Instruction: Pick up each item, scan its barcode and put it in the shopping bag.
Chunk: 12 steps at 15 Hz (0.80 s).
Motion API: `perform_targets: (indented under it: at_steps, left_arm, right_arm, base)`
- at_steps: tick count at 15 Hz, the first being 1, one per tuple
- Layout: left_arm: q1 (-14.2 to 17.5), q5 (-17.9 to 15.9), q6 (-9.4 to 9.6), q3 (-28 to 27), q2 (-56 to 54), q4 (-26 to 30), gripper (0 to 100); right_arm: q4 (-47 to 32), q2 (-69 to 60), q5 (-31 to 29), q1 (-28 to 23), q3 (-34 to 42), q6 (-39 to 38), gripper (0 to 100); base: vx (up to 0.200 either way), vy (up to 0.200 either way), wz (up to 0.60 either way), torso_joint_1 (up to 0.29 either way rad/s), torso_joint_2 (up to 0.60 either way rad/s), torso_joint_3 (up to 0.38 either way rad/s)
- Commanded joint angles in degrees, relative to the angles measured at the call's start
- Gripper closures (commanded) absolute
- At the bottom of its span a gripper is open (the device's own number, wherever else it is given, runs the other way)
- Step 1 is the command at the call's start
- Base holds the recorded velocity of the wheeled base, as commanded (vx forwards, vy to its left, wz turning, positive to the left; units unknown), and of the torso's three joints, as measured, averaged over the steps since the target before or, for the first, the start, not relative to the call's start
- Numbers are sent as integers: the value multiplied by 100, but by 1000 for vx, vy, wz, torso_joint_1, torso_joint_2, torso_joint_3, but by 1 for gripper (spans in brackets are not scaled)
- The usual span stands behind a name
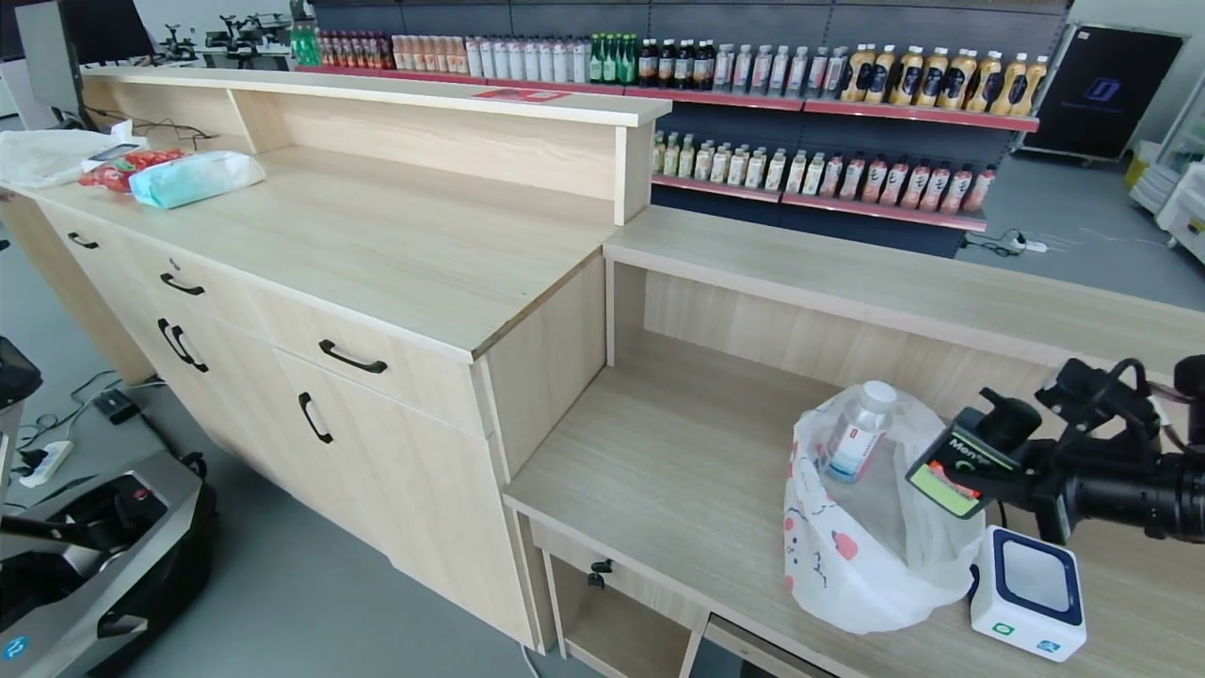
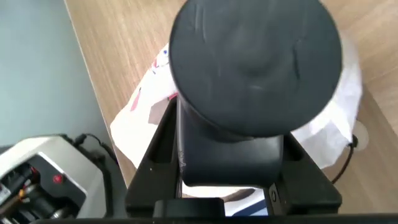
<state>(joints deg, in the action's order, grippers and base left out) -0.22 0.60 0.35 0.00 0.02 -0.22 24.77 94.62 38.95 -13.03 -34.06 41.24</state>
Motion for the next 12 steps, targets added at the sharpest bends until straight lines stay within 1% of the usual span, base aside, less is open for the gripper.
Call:
perform_targets:
  at_steps: [1, 3, 5, 7, 10, 12]
  left_arm:
    - [4, 2, 0, 0, -2, -4, 0]
    - [4, 2, 0, 0, -2, -4, 0]
    - [4, 2, 0, 0, -2, -4, 0]
    - [4, 2, 0, 0, -2, -4, 0]
    - [4, 2, 0, 0, -2, -4, 0]
    - [4, 2, 0, 0, -2, -4, 0]
  right_arm:
    - [124, 786, 25, 11, 66, 490, 100]
    - [133, 1076, 157, 2, 137, 727, 100]
    - [291, 1419, 447, 11, 119, 886, 100]
    - [617, 1858, 711, 73, -4, 903, 100]
    - [1241, 2429, 755, 222, -373, 886, 100]
    - [1522, 2754, 930, 319, -567, 859, 100]
  base:
    - [0, 0, 0, 0, 0, 0]
    - [0, 0, 0, 0, 0, 0]
    - [0, 0, 0, 0, 0, 0]
    - [0, 0, 0, 0, 0, 0]
    - [0, 0, 0, 0, 0, 0]
    - [0, 0, 0, 0, 0, 0]
